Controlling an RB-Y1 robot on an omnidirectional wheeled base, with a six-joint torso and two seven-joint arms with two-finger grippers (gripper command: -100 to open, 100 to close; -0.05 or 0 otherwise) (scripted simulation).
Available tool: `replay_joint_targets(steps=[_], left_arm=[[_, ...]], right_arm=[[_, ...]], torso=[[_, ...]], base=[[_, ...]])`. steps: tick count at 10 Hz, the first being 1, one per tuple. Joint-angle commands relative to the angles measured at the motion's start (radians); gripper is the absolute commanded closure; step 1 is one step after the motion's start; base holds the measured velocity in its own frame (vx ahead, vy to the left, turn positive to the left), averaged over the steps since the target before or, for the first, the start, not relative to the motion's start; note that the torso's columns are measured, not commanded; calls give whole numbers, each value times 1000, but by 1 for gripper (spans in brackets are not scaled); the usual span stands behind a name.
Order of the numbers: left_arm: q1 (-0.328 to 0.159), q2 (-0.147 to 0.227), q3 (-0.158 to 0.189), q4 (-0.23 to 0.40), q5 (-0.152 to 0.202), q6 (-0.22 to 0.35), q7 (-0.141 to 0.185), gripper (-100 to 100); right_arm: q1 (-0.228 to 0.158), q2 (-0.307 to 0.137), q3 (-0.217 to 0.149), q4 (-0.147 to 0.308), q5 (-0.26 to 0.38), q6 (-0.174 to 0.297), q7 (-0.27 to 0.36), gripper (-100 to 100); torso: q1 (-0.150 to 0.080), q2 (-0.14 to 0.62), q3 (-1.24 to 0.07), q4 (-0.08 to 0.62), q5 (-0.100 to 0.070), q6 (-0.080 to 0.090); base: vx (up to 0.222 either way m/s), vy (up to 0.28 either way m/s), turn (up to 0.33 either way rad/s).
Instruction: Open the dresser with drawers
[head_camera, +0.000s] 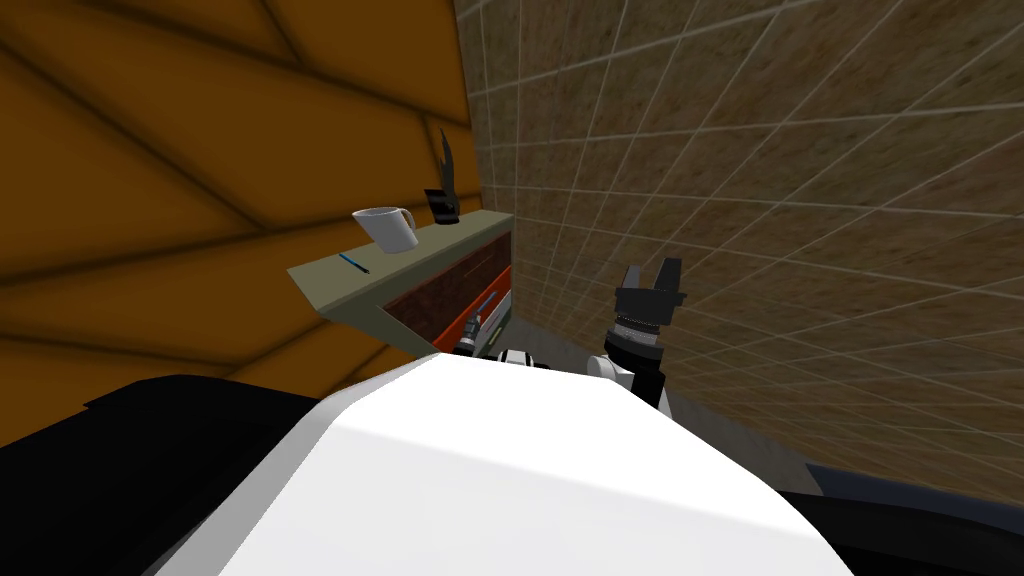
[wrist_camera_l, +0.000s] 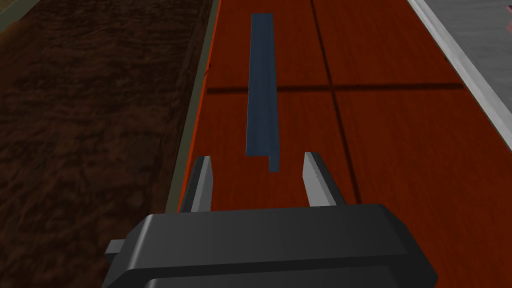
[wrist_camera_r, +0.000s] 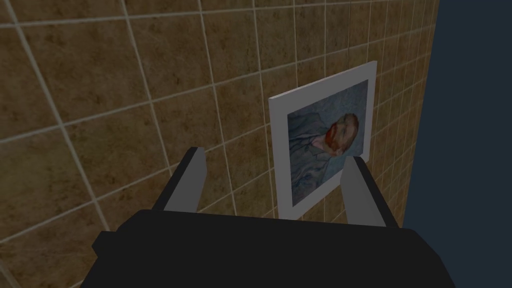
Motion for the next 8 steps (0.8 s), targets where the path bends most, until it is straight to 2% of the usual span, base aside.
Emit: replay_joint_targets(steps=[1,4,5,6,8], left_arm=[[1,-10,-4,-13,-3,13,-7,100],[3,-15,-7,-21,-4,20,-10,100],[5,17,-7,-22,-4,14,-10,-100],[6,29,-8,-22,-3,7,-9,-100],[10,28,-7,-3,0,-16,-2,-100]], right_arm=[[0,0,0,0,0,0,0,0],[0,0,0,0,0,0,0,0],[0,0,0,0,0,0,0,0],[0,0,0,0,0,0,0,0],[0,0,0,0,0,0,0,0]], torso=[[-6,2,1,0,-1,0],[-2,-1,0,0,0,0],[5,-3,-2,-1,1,0],[8,-4,-2,-1,2,0],[7,-4,-2,-1,2,0]], base=[[-83,-162,18],[-56,-146,8],[-1,-6,-5],[20,61,-5],[73,157,-15]])
